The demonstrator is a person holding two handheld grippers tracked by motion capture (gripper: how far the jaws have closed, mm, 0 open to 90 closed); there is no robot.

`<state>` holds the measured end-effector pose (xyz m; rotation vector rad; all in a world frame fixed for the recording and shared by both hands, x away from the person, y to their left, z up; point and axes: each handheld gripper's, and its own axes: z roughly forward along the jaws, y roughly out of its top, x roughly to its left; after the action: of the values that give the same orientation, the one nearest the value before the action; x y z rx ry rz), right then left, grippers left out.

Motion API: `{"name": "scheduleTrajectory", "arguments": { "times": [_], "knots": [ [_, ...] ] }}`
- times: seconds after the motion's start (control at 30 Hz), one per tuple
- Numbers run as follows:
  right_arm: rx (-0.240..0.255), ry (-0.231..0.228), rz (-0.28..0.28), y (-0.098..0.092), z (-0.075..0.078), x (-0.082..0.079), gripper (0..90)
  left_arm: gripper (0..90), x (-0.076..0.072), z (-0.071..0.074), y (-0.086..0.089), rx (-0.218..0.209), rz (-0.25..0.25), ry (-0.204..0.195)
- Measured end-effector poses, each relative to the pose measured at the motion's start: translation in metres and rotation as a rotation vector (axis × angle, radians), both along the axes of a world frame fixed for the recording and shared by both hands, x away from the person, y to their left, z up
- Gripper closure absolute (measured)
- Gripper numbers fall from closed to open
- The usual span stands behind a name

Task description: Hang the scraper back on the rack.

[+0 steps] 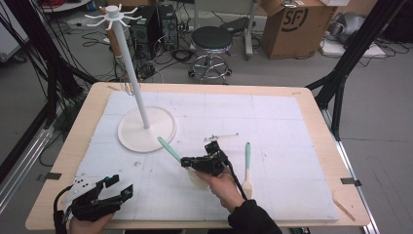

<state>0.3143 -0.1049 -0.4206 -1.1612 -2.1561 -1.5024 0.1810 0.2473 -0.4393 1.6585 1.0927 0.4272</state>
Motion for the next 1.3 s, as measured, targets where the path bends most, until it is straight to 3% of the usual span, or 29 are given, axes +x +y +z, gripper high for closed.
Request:
{"name": "scheduleTrajectory", "arguments": {
  "times": [0.07, 0.17, 0.3, 0.47, 0.87, 1.13, 1.3],
  "knots": [
    [0.081, -0.006, -0.014, -0.003, 0.011, 0.004, 81.6, 31.4, -0.001, 0.0, 0.0, -0.001, 0.006, -0.001],
    [0.126, -0.053, -0.029, -0.003, 0.032, 0.011, 81.6, 31.3, -0.002, 0.0, 0.001, 0.003, 0.011, 0.001],
    [0.236, -0.083, -0.034, 0.0, 0.06, 0.02, 81.6, 31.4, -0.002, -0.001, 0.002, 0.004, 0.013, 0.003],
    [0.327, -0.151, -0.012, 0.01, 0.092, 0.03, 81.5, 31.4, -0.003, -0.001, 0.004, -0.001, 0.017, 0.004],
    [0.452, -0.227, -0.009, 0.03, 0.145, 0.046, 81.5, 31.4, -0.006, -0.001, 0.01, -0.015, 0.027, 0.002],
    [0.518, -0.261, -0.027, 0.034, 0.16, 0.05, 81.6, 31.3, -0.006, -0.001, 0.011, -0.017, 0.029, 0.004],
    [0.529, -0.29, -0.036, 0.033, 0.166, 0.051, 81.5, 31.4, -0.006, -0.001, 0.012, -0.021, 0.035, 0.005]
  ]
}}
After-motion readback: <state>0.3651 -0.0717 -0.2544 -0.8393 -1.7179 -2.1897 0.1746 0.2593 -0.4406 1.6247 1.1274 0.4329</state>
